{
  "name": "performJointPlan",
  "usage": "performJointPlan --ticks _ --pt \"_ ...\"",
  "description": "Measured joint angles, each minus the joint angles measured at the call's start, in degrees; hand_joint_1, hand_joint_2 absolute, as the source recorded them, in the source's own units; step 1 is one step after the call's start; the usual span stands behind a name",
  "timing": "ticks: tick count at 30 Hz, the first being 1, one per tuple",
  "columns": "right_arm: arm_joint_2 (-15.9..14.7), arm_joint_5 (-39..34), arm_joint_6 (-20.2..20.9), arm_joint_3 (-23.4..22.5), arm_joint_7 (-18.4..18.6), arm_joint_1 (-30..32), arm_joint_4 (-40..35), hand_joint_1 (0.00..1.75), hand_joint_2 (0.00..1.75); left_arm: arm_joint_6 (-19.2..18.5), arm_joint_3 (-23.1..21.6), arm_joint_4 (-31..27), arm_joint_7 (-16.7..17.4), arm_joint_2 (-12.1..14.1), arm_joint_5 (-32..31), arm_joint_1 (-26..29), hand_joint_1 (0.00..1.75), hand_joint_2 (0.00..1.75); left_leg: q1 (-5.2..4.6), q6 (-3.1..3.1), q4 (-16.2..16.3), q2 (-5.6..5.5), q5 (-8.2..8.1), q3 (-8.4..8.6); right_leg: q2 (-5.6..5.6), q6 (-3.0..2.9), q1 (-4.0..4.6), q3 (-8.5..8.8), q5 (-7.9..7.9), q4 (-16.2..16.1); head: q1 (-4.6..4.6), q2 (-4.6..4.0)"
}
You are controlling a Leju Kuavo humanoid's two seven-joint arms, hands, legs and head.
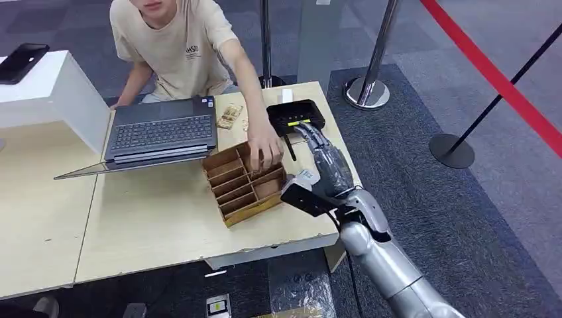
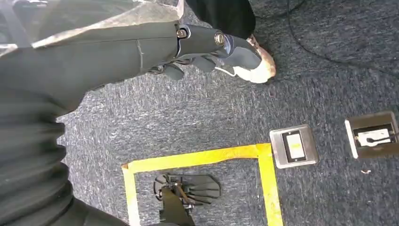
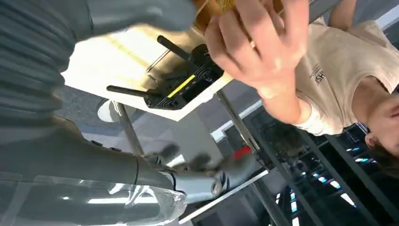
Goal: Pass the card to the sensor for recognition and then transmit it.
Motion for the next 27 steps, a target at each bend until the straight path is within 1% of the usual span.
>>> performJointPlan --ticks 1,2,4,6,7,8,10,11,13,14,15,17,20,22,23,24,25,26,27 --pt "0.0 0.0 0.0 0.0 0.0 0.0 0.0 1.12 1.75 0.0 0.0 0.0 0.0 0.0 0.0 0.0 0.0 1.75 0.0 0.0 0.0 0.0 0.0 0.0 0.0 0.0 0.0 0.0 0.0 0.0 0.0 0.0" --pt "0.0 0.0 0.0 0.1 0.0 0.0 0.0 0.98 1.75 0.0 0.0 0.0 0.0 0.0 0.0 0.0 0.0 1.75 0.0 0.0 0.0 0.0 0.0 0.0 0.0 0.0 0.0 0.0 0.0 0.0 0.0 0.0" --pt "0.0 0.0 0.0 0.1 0.0 0.0 0.0 1.01 1.75 0.0 0.0 0.0 0.0 0.0 0.0 0.0 0.0 1.75 0.0 0.0 0.0 0.0 0.0 0.0 0.0 0.0 0.0 0.0 0.0 0.0 0.0 0.0" --pt "0.0 0.0 0.0 0.2 -0.1 0.0 0.0 0.98 1.75 0.0 0.0 0.0 0.0 0.0 0.0 0.0 0.0 1.75 0.0 0.0 0.0 0.0 0.0 0.0 0.0 0.0 0.0 0.0 0.0 0.0 0.0 0.0" --pt "0.0 0.0 -0.1 0.2 -0.1 0.0 0.1 1.03 1.75 0.0 0.0 0.0 0.0 0.0 0.0 0.0 0.0 1.75 0.0 0.0 0.0 0.0 0.0 -0.01 0.0 0.0 0.0 0.0 0.0 0.0 0.0 0.0" --pt "0.0 0.0 -0.1 0.2 -0.1 0.0 0.1 1.03 1.75 0.0 0.0 0.0 0.0 0.0 0.0 0.0 0.0 1.75 0.0 0.0 0.0 0.0 0.0 0.0 0.0 0.0 0.0 0.0 0.0 0.0 0.0 0.0" --pt "0.0 0.0 -0.1 0.3 -0.2 0.0 0.1 0.73 1.75 0.0 0.0 0.0 0.0 0.0 0.0 0.0 0.0 1.75 0.0 0.0 0.0 0.0 0.0 0.0 0.0 0.0 0.0 0.0 0.0 0.0 0.0 0.0" --pt "0.0 0.0 -0.1 0.4 -0.2 0.0 0.1 0.7 1.75 0.0 0.0 0.0 0.0 0.0 0.0 0.0 0.0 1.75 0.0 0.0 0.0 0.0 0.0 -0.01 0.0 0.0 0.0 -0.01 0.0 0.0 0.0 0.0" --pt "0.0 0.0 -0.2 0.5 -0.3 0.0 0.2 0.68 1.75 0.0 0.0 0.0 0.0 0.0 0.0 0.0 0.0 1.75 0.0 0.0 0.0 0.0 0.0 -0.02 0.0 0.0 0.0 -0.01 0.0 0.0 0.0 0.0" --pt "0.0 0.0 -0.2 0.5 -0.3 0.0 0.3 0.58 1.75 0.0 0.1 0.0 0.0 0.0 0.0 0.0 0.0 1.75 0.0 0.0 0.0 0.0 0.0 -0.02 0.0 0.0 0.0 -0.01 0.0 0.0 0.0 0.0" --pt "0.0 0.0 -0.2 0.6 -0.4 0.0 0.4 0.54 1.75 0.0 0.1 0.0 0.0 0.0 0.0 0.0 0.0 1.75 0.0 0.0 0.0 0.0 0.0 -0.02 0.0 0.0 0.0 -0.01 0.0 0.0 0.0 0.0" --pt "0.0 0.0 -0.2 0.7 -0.5 0.1 0.5 0.56 1.75 0.0 0.3 0.0 0.0 0.0 0.0 0.0 0.0 1.75 0.0 0.0 0.0 0.0 0.0 -0.01 0.0 0.0 0.0 -0.01 0.0 0.0 0.0 0.0" --pt "0.0 -0.1 -0.3 0.9 -0.5 0.1 0.5 0.52 1.75 0.0 0.3 0.0 0.0 0.0 0.0 0.0 0.0 1.75 0.0 0.0 0.0 0.0 0.0 -0.01 0.0 0.0 0.0 -0.01 0.0 0.0 0.0 0.0" --pt "0.0 -0.3 -0.3 1.0 -0.6 0.1 0.5 0.58 1.75 0.0 0.3 0.0 0.0 0.0 0.0 0.0 0.0 1.75 0.0 0.0 0.0 0.0 0.0 -0.01 0.0 0.0 0.0 -0.01 0.0 0.0 0.0 0.0" --pt "0.0 -0.3 -0.3 1.0 -0.6 0.1 0.5 0.93 1.75 0.0 0.3 0.0 0.0 0.0 0.0 0.0 0.0 1.75 0.0 0.0 0.0 0.0 0.0 -0.01 0.0 0.0 0.0 -0.01 0.0 0.0 0.0 0.0" --pt "0.0 -0.3 -0.3 1.0 -0.6 0.1 0.5 0.98 1.75 0.0 0.3 0.0 0.0 0.0 0.0 0.0 0.0 1.75 0.0 0.0 0.0 0.0 0.0 -0.01 0.0 0.0 0.0 -0.01 0.0 0.0 0.0 0.0" --pt "0.0 -0.3 -0.3 1.1 -0.6 0.1 0.5 0.98 1.75 0.0 0.3 0.0 0.0 0.0 0.0 0.0 0.0 1.75 0.0 0.0 0.0 0.0 0.0 -0.01 0.0 0.0 0.0 -0.01 0.0 0.0 0.0 0.0" --pt "0.0 -0.3 -0.3 1.2 -0.6 0.1 0.5 1.03 1.75 0.0 0.3 0.0 0.0 0.0 0.0 0.0 0.0 1.75 0.0 0.0 0.0 0.0 0.0 -0.01 0.0 0.0 0.0 -0.01 0.0 0.0 0.0 0.0" --pt "0.0 -0.3 -0.3 1.2 -0.7 0.1 0.6 0.99 1.75 0.0 0.3 0.0 0.0 0.0 -0.1 0.0 0.0 1.75 0.0 0.0 0.0 0.0 0.0 -0.01 0.0 0.0 0.0 -0.01 0.0 0.0 0.0 0.0"
